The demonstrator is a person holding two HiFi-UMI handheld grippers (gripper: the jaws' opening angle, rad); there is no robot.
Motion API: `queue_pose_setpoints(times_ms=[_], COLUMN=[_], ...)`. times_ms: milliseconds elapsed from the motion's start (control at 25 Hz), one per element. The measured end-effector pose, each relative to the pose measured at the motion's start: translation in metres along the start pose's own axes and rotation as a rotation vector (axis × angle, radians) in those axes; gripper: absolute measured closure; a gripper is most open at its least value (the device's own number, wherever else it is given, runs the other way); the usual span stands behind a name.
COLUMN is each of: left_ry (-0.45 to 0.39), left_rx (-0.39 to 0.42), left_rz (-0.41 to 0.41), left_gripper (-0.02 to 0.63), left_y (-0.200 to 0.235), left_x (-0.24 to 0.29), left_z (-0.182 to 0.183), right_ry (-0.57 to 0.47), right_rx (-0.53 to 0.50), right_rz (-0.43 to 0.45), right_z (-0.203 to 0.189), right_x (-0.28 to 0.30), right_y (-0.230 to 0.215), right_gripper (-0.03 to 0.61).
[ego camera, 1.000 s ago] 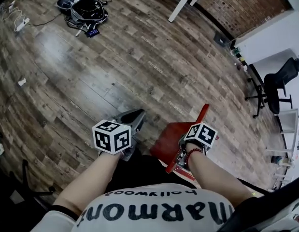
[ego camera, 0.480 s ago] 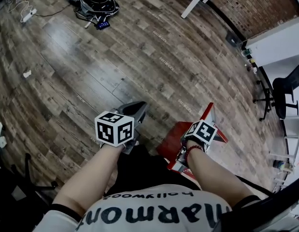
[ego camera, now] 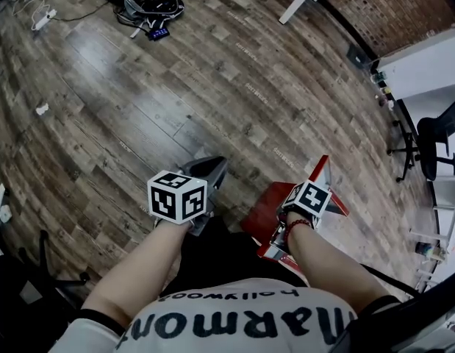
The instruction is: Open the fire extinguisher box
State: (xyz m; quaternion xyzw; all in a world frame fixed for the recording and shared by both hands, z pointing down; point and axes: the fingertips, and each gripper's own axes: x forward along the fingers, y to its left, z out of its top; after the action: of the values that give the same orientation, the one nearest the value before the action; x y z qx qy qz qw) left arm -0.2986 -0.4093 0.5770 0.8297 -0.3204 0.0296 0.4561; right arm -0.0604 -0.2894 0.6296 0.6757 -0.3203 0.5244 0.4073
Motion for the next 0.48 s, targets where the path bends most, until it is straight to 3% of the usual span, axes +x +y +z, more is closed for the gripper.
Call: queue_pose_setpoints(times_ms=[280,480], left_ry=[0.008,0.011], left_rx=[0.022,0.046], left_rz=[-0.003,0.011], left_gripper=[0.594,0.594], left_y=[-0.015,-0.031], left_x=[-0.003,-0.008], left_z=[-0.001,-0.006], right_ry=[-0.011,-0.018], right_rx=[-0.004,-0.018], right_rz=[0.027,0.094], right_z=[0.002,0.002], right_x=[-0.003,-0.007], right_y=[-0.001,-0.001], right_gripper=[0.431,0.431])
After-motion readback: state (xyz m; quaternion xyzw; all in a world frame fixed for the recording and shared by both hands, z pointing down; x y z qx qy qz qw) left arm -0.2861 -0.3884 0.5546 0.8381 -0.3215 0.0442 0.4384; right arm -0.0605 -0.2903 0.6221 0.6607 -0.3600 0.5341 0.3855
